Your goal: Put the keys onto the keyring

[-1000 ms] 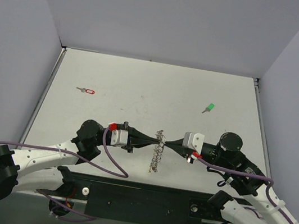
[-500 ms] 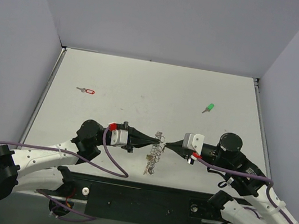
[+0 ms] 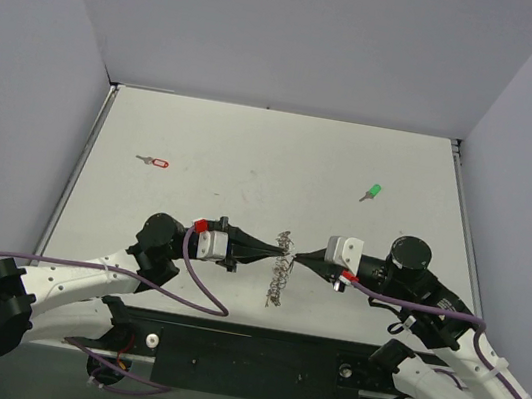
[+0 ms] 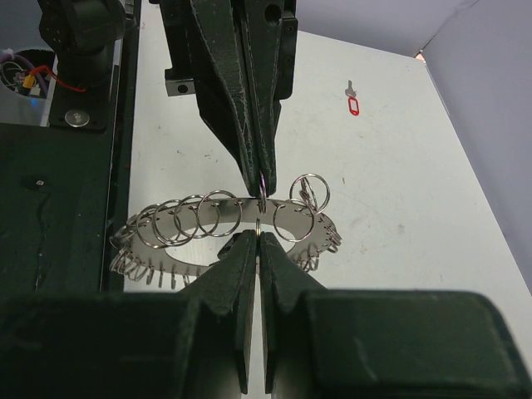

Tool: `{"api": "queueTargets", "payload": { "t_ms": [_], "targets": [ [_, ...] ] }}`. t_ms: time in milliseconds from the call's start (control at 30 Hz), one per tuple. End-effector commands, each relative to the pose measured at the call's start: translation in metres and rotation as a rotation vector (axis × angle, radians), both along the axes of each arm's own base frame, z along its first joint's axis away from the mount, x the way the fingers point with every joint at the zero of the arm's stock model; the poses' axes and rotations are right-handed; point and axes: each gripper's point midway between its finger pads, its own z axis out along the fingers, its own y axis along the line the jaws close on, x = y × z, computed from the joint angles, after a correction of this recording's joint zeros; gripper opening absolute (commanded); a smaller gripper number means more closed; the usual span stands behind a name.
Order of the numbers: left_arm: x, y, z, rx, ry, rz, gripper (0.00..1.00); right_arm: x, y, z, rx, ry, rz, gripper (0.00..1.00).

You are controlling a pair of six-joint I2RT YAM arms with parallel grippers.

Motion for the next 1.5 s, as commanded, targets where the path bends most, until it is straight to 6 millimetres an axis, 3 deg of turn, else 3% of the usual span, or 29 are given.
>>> {"api": "queueTargets", "payload": {
  "t_ms": [0,633,1467],
  "targets": [
    [-0.0032,0.0053,0.0255,-0.076,-0.070,-0.001,0.00,0.0018,0.0000,0.0327,0.072,-0.069,-0.006,0.00],
    [-0.0043,0.0034,0.0240,-0.073,-0.059,-0.012,0.00,0.0031,0.0052,0.0385,0.106,-0.066,-0.002,0.00],
    [0.0016,0.0062,0.0257,-0.083,-0.064,0.027,0.00,-0.0008,0.0032,0.0291,0.074,-0.040,0.009,0.00]
  ]
}}
